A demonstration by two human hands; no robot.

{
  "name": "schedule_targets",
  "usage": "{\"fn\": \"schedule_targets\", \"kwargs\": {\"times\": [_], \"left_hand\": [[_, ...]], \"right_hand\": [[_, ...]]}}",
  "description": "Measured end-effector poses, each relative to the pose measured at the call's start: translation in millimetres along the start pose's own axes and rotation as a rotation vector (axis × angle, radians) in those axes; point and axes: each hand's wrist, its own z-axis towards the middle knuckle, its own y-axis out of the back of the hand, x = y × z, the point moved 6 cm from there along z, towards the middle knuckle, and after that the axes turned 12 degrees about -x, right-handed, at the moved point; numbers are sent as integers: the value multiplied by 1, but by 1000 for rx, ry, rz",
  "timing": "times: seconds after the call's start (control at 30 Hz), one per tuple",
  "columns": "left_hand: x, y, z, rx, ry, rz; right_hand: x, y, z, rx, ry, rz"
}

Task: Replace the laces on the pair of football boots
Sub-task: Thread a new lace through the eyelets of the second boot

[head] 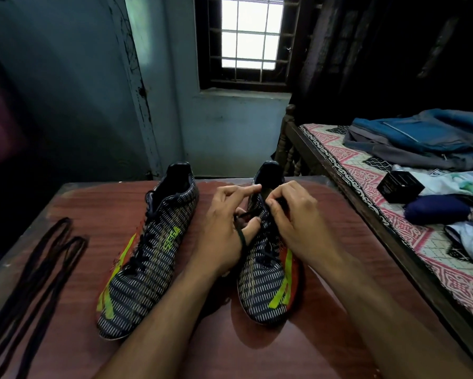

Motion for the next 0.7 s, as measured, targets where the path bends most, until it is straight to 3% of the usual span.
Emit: {"fn": "schedule_targets", "kwargs": {"times": [0.13,0.23,0.37,0.5,0.6,0.7], "left_hand": [[1,-1,2,35,43,-10],[2,2,3,34,70,0],[2,3,3,43,116,-22],[1,3,3,27,144,-65],[3,3,3,29,163,-84],[6,1,3,26,187,-123]], "right_hand": [[-1,10,3,-96,-65,83],[-11,20,2,-206,-240,231],[-20,36,7,-415,-597,709],[-15,40,8,-491,-772,1043],[-23,49,9,-498,-650,839],[-10,54,15,-316,-139,219]]}}
